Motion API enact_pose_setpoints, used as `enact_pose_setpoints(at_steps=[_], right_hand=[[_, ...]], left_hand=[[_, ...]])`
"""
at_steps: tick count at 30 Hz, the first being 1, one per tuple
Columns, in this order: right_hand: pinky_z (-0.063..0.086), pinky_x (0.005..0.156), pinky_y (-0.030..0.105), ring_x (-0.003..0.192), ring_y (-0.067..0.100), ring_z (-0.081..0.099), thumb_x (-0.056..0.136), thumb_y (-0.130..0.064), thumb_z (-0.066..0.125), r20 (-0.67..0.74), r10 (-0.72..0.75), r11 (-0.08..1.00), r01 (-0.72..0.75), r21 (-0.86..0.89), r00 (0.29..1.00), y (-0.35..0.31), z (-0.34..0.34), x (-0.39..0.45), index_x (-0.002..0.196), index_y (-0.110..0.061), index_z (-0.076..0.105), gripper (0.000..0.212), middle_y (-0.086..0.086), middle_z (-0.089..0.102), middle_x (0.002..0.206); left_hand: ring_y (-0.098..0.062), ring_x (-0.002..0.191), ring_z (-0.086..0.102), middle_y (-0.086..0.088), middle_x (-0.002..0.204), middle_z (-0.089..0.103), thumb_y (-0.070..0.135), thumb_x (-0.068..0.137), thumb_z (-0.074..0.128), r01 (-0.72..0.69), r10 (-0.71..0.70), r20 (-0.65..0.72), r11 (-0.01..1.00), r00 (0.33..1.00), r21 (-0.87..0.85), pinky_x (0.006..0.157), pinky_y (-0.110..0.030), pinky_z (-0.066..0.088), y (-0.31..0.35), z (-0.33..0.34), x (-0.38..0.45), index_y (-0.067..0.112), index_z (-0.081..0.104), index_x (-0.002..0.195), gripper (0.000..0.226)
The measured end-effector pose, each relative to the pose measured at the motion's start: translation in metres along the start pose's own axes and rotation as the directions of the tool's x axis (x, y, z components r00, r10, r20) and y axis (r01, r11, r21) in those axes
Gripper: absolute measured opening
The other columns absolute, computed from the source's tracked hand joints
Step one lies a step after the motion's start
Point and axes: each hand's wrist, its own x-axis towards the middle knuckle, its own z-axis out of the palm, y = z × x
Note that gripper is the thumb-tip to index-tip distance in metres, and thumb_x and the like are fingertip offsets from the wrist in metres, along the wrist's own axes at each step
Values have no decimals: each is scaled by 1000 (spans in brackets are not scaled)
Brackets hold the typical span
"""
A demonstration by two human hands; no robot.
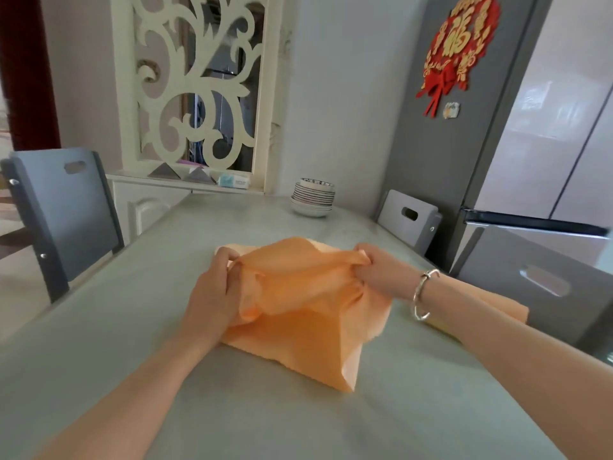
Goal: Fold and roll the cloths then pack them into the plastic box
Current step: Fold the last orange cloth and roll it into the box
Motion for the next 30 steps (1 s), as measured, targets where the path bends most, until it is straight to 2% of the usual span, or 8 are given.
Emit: enact_pose_setpoints(at_steps=[4,8,13,16,19,21,26,30], right_hand=[[44,61,25,66,14,53,86,-11,54,41,84,930,-93,356,996,-13,-23,-4,93,-20,53,11,0,55,76],[46,56,21,73,12,57,81,-10,60,169,55,998,-53,-19,984,-12,-34,-10,114,-24,35,44,-1,57,88],[47,70,28,88,20,58,77,-10,59,297,99,932,16,-362,950,-10,-30,-4,107,-17,50,32,-1,58,91],[52,89,38,96,25,64,81,-22,55,397,223,917,-53,-396,890,-8,-25,13,111,-13,57,31,5,66,105],[49,95,48,105,32,63,87,-16,46,485,338,933,-222,-282,806,-1,-20,31,115,-4,56,32,16,65,115],[49,94,48,105,32,63,89,-8,43,499,339,938,-328,-113,798,5,-19,52,109,-2,54,23,20,63,115],[54,53,26,54,15,61,90,8,33,284,344,684,-446,577,895,12,-10,115,84,-6,56,28,9,59,76],[42,70,24,86,17,56,79,10,37,-312,-28,960,113,257,950,3,-26,154,123,-17,56,55,3,59,101]], left_hand=[[-25,76,59,3,77,61,77,80,30,-5,-67,271,967,960,254,67,-36,42,19,-23,-6,33,48,93,49],[-16,92,57,12,100,60,97,42,43,-79,-226,538,871,812,484,80,-34,46,32,-55,6,44,47,110,86],[-14,90,61,13,89,63,42,82,55,-168,-322,497,680,806,713,75,-35,49,27,-87,28,33,60,83,10],[-22,78,61,-1,79,61,19,90,41,37,-449,400,700,799,713,58,-30,46,22,-87,48,22,56,72,23],[-27,69,66,-12,77,68,13,95,33,531,-707,448,707,547,467,57,-36,56,25,-75,55,8,60,87,28],[-24,56,65,-10,59,67,2,94,28,751,-717,487,638,498,172,52,-35,56,22,-60,69,4,57,84,31],[-21,56,60,-4,47,61,-1,94,35,820,-647,505,459,572,-341,45,-24,50,24,-8,109,8,54,77,27],[-11,73,63,0,82,66,10,92,40,480,-449,177,773,876,-415,54,-19,50,37,18,162,24,58,101,25]])
